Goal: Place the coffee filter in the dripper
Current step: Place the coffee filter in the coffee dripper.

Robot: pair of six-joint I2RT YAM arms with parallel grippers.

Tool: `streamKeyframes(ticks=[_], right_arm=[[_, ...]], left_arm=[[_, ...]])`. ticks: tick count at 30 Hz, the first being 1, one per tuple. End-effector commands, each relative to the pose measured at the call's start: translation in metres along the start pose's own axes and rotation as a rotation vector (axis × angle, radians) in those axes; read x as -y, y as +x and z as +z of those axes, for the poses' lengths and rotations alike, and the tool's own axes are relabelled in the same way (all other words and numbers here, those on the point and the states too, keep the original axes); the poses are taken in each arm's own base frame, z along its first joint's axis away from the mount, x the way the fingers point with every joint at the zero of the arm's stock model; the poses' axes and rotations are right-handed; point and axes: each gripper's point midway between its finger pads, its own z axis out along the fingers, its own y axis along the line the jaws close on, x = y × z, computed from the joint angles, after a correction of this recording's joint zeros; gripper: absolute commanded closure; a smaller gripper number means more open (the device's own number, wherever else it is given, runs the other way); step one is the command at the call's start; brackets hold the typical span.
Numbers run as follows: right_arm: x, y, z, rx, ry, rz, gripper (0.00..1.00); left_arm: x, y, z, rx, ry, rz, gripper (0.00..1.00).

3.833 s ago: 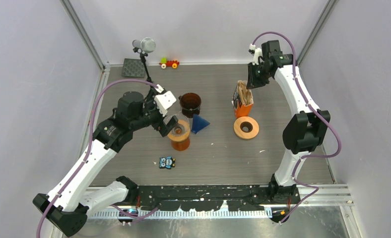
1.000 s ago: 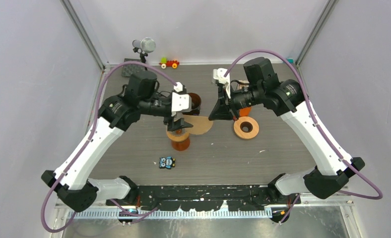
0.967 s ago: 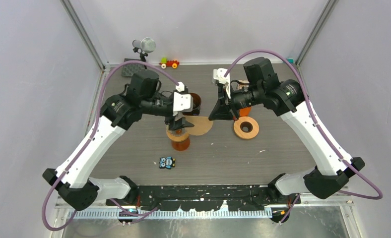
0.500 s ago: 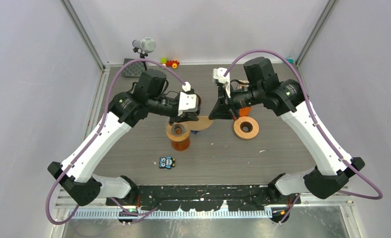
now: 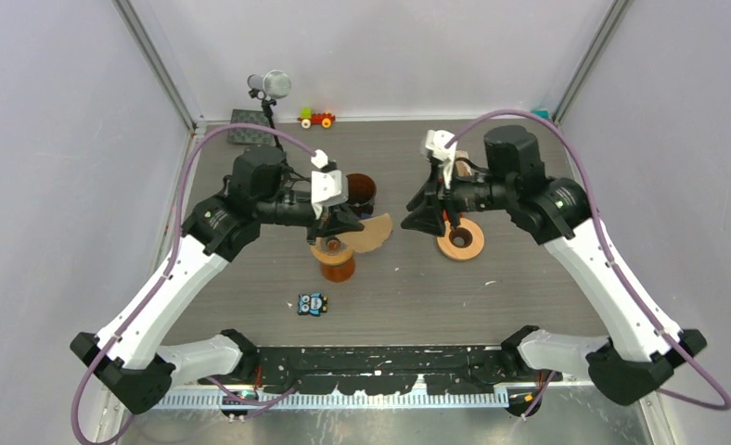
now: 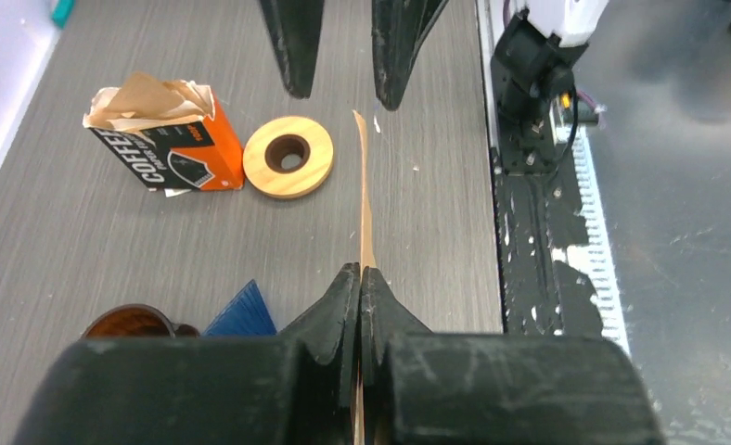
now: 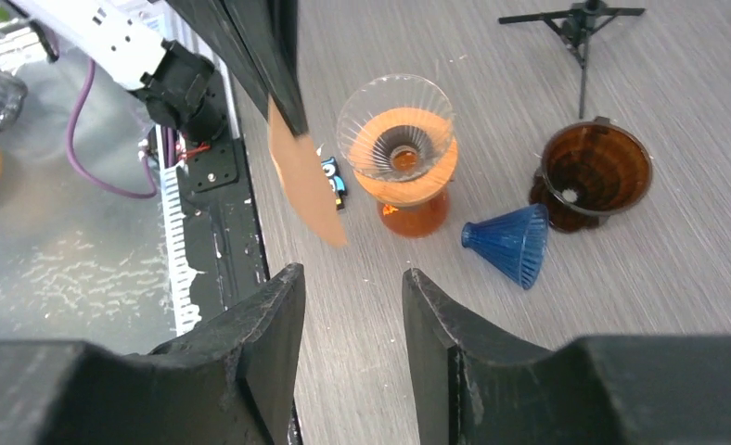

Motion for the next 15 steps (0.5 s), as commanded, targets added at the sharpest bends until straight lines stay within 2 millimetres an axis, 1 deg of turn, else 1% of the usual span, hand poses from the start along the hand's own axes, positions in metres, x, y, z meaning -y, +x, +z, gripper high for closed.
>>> streamKeyframes(ticks=[1,5,8,11,15], right_arm=[[-0.001,-0.014,-0.016,0.143,0.009,-0.011,0.52],[-0.014,0.003,-0.013,0.151,-0.082,-0.013,0.53],[-0.016,0.015,-0.009,0.14,-0.102,-0.028,0.56],[-0.018,0.022,-0.005,0.138,-0.134,-0.028,0.58],[-0.017,0.026,-0.002,0.134,-0.14,-0.023,0.64]], left_arm=[[0.003,-0.037,-0.01,0.172,-0.006,-0.054,1.0],[0.003,-0.045,-0.011,0.251,0.007,-0.16,1.0],[-0.002,-0.054,-0.011,0.318,0.028,-0.242,1.0],[-0.009,-0.063,-0.013,0.397,0.053,-0.342,1.0],[-0.019,-0.065,-0.017,0.458,0.054,-0.377,1.0]])
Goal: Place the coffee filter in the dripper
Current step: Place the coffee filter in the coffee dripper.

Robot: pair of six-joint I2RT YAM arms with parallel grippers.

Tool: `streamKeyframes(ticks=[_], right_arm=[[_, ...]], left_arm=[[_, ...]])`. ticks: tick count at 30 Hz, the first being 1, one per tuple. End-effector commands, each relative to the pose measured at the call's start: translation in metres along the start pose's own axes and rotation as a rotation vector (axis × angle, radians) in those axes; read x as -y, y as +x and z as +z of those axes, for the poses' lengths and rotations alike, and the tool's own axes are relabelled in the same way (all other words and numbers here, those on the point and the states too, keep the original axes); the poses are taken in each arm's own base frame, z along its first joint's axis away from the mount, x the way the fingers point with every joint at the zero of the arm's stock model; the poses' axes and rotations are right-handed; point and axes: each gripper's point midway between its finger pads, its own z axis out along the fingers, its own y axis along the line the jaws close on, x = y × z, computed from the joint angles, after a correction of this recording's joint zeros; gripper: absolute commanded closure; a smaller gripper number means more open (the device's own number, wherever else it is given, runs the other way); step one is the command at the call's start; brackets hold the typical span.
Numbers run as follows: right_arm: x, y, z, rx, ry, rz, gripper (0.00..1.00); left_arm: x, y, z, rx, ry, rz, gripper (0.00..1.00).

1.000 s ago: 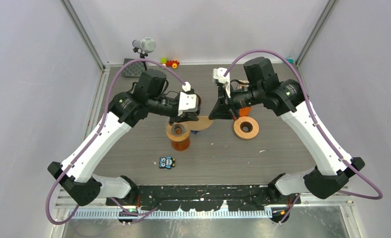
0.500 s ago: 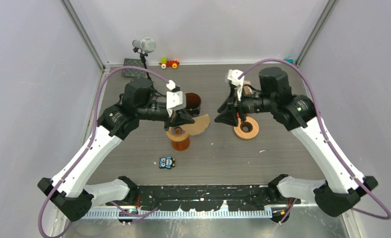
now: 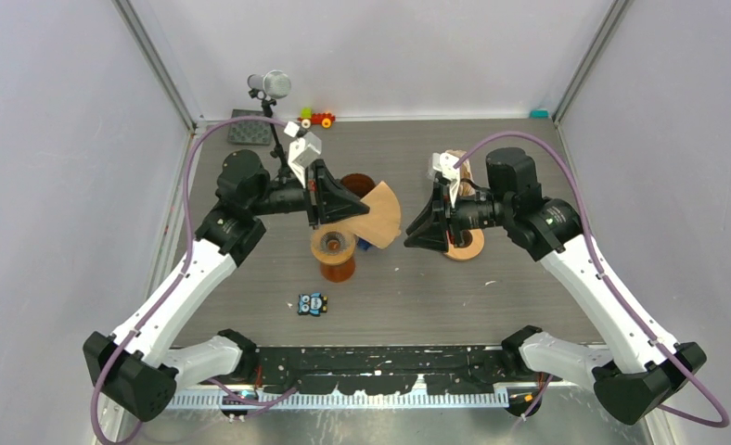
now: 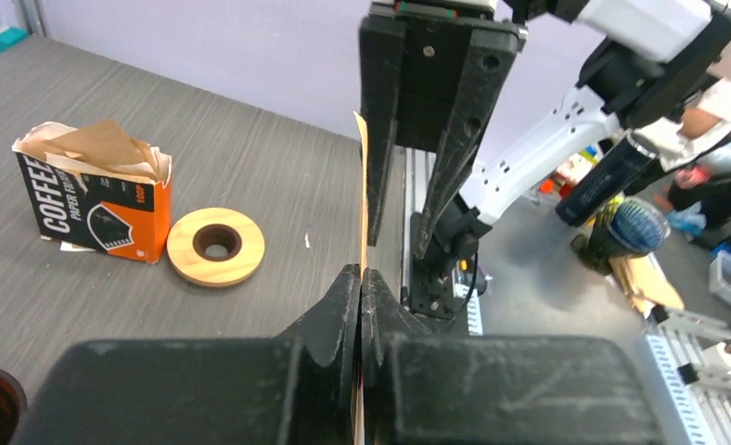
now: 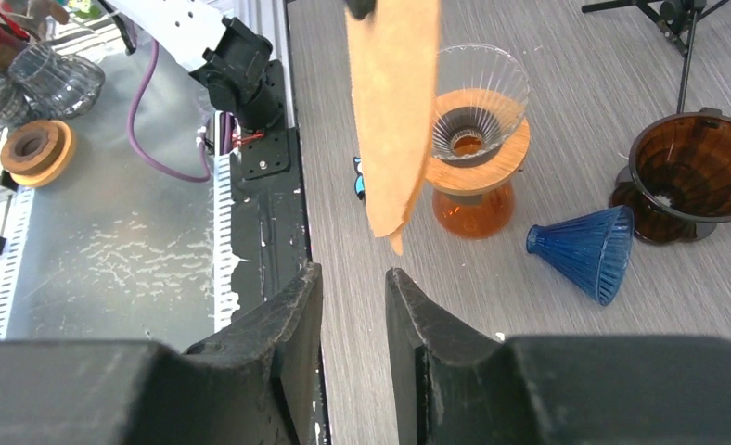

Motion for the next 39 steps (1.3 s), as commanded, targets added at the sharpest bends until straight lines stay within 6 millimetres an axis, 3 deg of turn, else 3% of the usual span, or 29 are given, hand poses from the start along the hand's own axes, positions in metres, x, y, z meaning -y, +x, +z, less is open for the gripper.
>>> streamKeyframes(ticks=[1,12,39], right_arm=[[-0.003,-0.016,0.0,0.062,-0.032,-0.083,0.66],[0.009,-0.022,0.003,0.083,0.002,-0.05,0.71],[0.011,-0.03,0.008,0.104,-0.033,-0.014,0.76]], left_arm=[[0.014,-0.034,-0.002,0.123,0.077,-0.01,1.0],[0.016,-0.028,-0.003,0.121,0.093,-0.031,1.0],[0.018,-0.021,-0.004,0.112,0.113,-0.036,1.0]])
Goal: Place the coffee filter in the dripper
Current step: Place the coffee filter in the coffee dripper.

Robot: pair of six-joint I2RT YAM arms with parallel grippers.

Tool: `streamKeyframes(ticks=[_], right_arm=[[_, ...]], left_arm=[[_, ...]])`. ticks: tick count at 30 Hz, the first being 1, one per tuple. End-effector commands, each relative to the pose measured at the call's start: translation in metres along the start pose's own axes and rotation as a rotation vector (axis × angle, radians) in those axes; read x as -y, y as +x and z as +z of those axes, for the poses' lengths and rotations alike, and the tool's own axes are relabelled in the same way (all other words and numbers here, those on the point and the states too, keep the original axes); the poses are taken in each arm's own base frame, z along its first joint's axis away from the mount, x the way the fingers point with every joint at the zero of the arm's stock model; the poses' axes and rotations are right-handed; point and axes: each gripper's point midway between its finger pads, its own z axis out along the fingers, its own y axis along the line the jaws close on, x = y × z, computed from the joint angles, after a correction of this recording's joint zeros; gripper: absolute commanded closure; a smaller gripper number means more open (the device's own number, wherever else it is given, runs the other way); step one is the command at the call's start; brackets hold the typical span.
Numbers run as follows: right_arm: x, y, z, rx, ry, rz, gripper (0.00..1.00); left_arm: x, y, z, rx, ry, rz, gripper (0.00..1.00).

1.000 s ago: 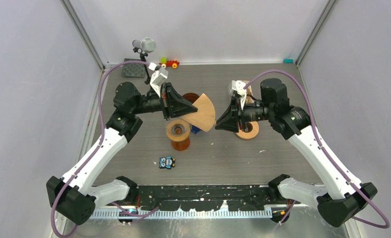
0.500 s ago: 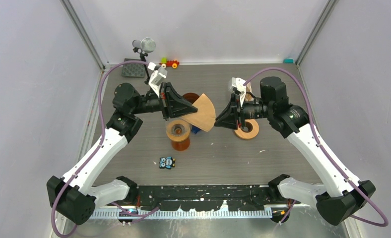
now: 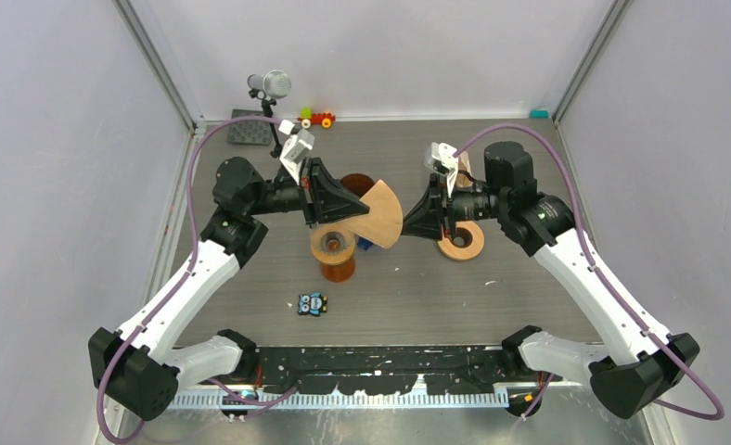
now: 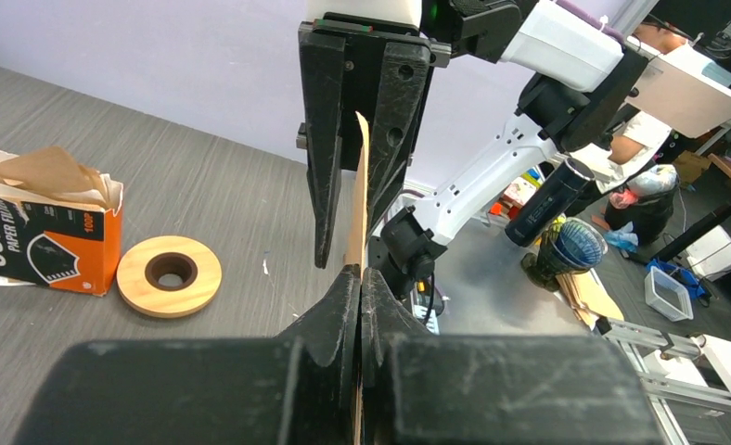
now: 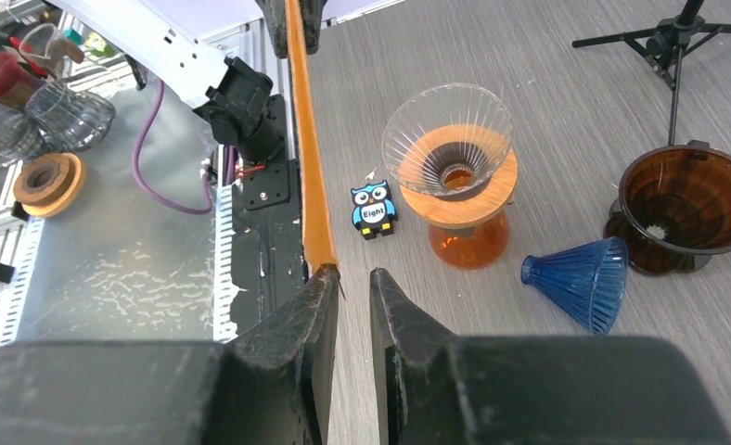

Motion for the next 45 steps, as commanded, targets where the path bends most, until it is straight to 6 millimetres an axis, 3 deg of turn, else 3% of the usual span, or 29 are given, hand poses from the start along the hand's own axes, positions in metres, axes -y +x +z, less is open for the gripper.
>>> streamKeyframes(ticks=[1,18,27,31,34,38,41,45], right_arm=[[0.0,-0.017,0.003,0.046,-0.029,-0.018,0.76],[0.001,-0.038,0.021,0.123,-0.143,0.129,0.81],[0.001,-0.039,0.015,0.135,-0.125,0.129,0.98],[0.006,-0.045,0.009,0.15,-0.066,0.132,0.99],[0.021,-0.047,0.006,0.142,0.049,0.146,1.0],[0.068,-0.051,-0.01,0.149,0.369,0.193,1.0],[0.101,-0.048,-0.029,0.161,0.602,0.257,0.99],[0.129,-0.045,-0.042,0.175,0.78,0.336,1.0]], left_arm=[[0.01,-0.008,-0.002,0.023,0.028,0.054,1.0],[-0.009,-0.005,0.001,0.053,-0.021,0.044,1.0],[-0.015,-0.008,-0.001,0.076,-0.062,0.044,1.0],[-0.023,-0.012,-0.003,0.098,-0.106,0.037,0.99],[-0.035,-0.017,-0.003,0.103,-0.171,0.037,0.78],[-0.057,-0.027,-0.008,0.071,-0.32,0.066,0.42],[-0.073,-0.027,-0.009,0.017,-0.433,0.08,0.32],[-0.089,-0.026,-0.001,-0.063,-0.567,0.154,0.25]])
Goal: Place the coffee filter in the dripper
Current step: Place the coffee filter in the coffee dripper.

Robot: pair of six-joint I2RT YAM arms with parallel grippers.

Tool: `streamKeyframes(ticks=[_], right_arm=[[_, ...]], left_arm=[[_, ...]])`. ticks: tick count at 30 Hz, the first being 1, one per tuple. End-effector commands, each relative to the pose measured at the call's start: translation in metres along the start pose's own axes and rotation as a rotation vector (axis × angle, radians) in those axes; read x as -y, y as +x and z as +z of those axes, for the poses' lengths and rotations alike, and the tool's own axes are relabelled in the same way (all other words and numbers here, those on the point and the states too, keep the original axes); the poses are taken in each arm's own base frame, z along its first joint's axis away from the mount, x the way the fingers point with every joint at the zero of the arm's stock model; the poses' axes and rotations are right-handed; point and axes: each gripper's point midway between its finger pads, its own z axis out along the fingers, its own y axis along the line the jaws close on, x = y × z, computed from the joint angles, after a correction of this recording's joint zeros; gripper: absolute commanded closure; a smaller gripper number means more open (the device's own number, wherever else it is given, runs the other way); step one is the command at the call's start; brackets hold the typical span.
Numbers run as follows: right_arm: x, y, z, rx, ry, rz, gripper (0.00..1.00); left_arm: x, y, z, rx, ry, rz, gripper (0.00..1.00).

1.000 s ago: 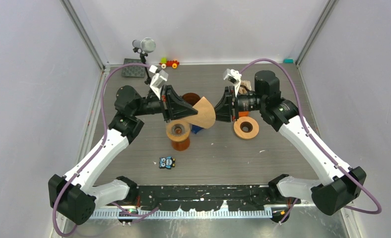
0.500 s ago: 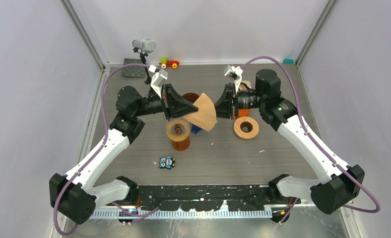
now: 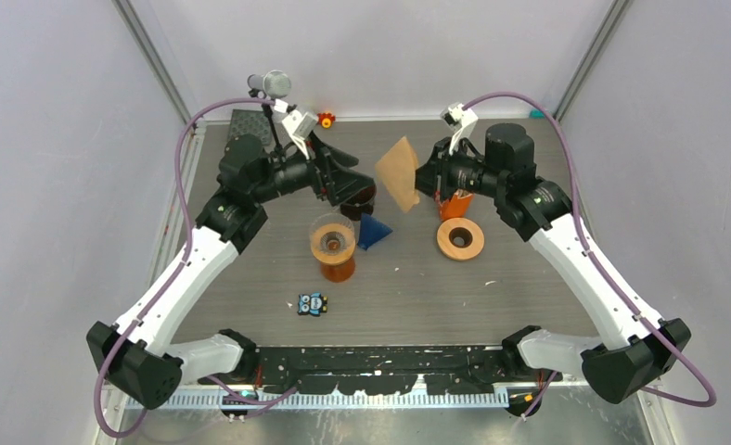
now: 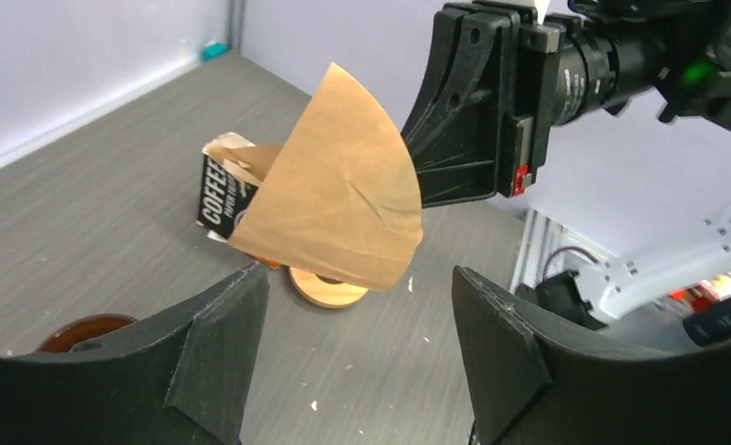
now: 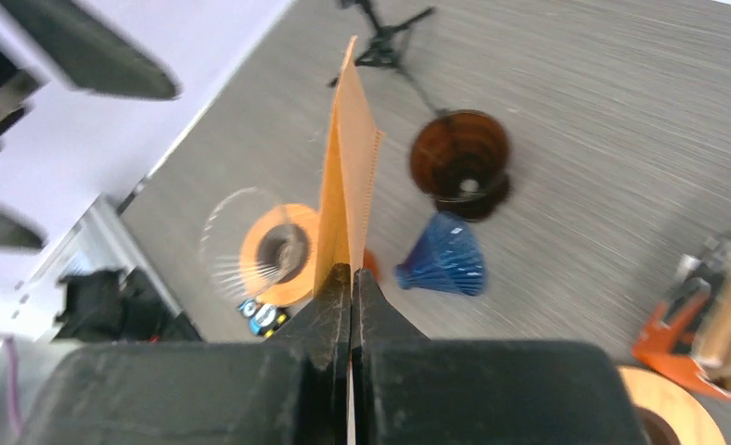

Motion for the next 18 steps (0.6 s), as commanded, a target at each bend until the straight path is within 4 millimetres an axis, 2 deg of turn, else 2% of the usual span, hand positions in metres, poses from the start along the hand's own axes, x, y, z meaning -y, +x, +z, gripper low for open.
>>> streamKeyframes(ticks=[1,5,11,18], right_arm=[[0.046,-0.025,-0.009,0.082,0.313,0.079,1.0],[0.056,-0.028,-0.003,0.097,0.394,0.163,0.99],[0.064,-0.019,0.014,0.072,0.436,0.247,1.0],[0.065,-0.01,0.023,0.045,0.426,0.275,0.99]], left_arm=[[-0.023,0.006,0.01,-0.095,-0.199,0.117,0.24],[-0.034,0.018,0.03,-0.16,-0.271,0.147,0.22],[-0.025,0.042,0.063,-0.263,-0.275,0.22,0.21],[-0.032,0.055,0.089,-0.325,-0.334,0.263,0.21]])
